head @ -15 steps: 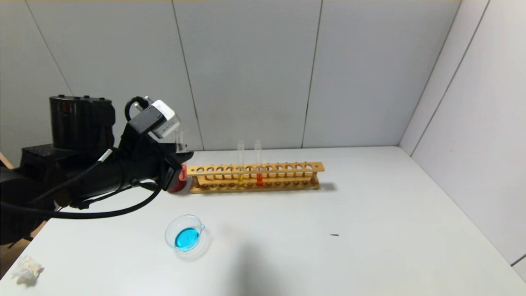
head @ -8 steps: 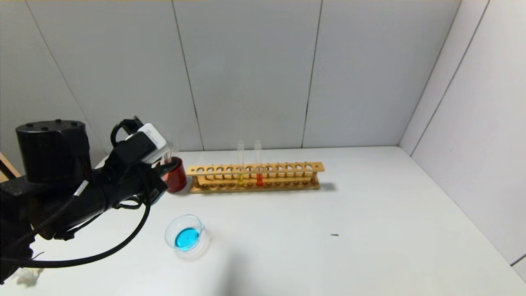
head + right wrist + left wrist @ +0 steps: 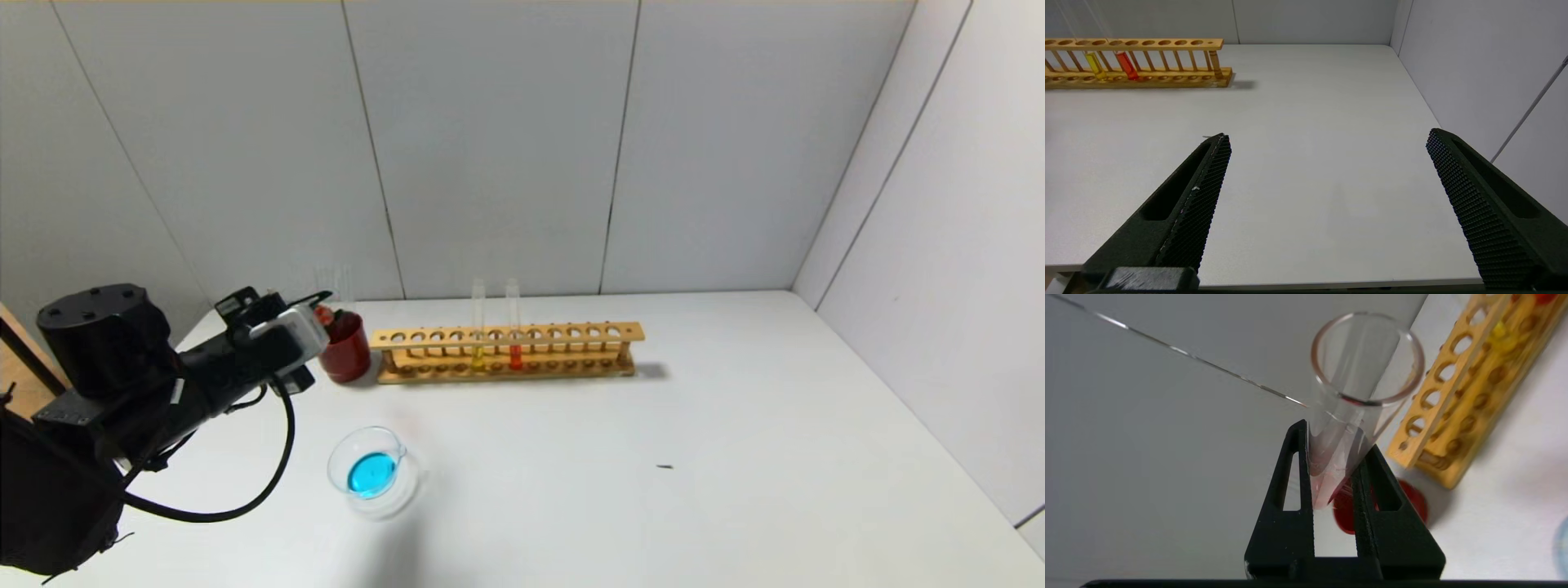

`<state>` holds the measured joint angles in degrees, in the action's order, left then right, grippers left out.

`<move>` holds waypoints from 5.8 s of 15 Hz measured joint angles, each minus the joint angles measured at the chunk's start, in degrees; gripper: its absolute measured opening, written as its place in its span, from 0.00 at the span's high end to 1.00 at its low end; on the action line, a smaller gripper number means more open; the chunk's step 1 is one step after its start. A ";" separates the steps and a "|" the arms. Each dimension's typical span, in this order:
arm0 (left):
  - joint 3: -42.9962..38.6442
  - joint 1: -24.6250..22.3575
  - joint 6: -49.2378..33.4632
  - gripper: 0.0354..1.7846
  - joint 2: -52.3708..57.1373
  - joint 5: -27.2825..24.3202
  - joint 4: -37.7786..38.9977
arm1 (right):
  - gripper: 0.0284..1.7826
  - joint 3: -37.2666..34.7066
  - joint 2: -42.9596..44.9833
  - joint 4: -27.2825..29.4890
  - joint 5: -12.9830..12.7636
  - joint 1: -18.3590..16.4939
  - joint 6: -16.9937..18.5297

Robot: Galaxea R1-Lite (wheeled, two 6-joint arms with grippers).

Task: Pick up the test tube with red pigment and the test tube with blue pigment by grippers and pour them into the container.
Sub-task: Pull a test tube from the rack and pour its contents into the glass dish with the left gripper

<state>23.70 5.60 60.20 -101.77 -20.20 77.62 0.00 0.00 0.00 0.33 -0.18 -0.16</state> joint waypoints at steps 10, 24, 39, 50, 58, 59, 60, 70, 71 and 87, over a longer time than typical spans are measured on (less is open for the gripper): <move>-4.99 -6.14 15.52 0.84 -11.22 -12.62 9.57 | 0.02 0.00 0.00 0.00 -0.02 0.00 0.00; -2.32 -7.38 30.78 0.84 -15.43 -14.69 9.53 | 0.02 0.00 0.00 0.00 0.00 0.00 0.00; -0.83 -7.16 40.66 0.84 -17.20 -14.60 9.53 | 0.02 0.00 0.00 0.00 0.00 0.02 0.00; 2.04 -4.61 44.85 0.84 -20.18 -12.15 9.53 | 0.02 0.00 0.00 0.00 -0.02 0.00 0.00; 5.24 -4.55 48.63 0.84 -22.43 -12.09 9.53 | 0.02 0.00 0.00 0.00 0.00 0.00 0.00; 5.32 -4.55 48.98 0.84 -22.49 -12.20 9.53 | 0.02 0.00 0.00 0.00 -0.02 0.00 0.02; 5.35 -4.55 49.04 0.84 -22.56 -12.18 9.53 | 0.02 0.00 0.00 0.00 -0.02 0.00 0.00; 4.58 -4.97 50.82 0.84 -21.42 -12.63 9.53 | 0.02 0.00 0.00 0.00 0.00 0.00 0.00; 4.58 -5.02 51.02 0.84 -21.33 -12.65 9.53 | 0.02 0.00 0.00 0.00 -0.02 0.00 0.00; 2.26 -5.41 54.36 0.84 -18.25 -14.99 9.56 | 0.02 0.00 0.00 0.00 -0.02 0.02 0.00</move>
<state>25.95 0.18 114.55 -120.02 -35.19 87.17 0.00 0.00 0.00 0.30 -0.16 -0.16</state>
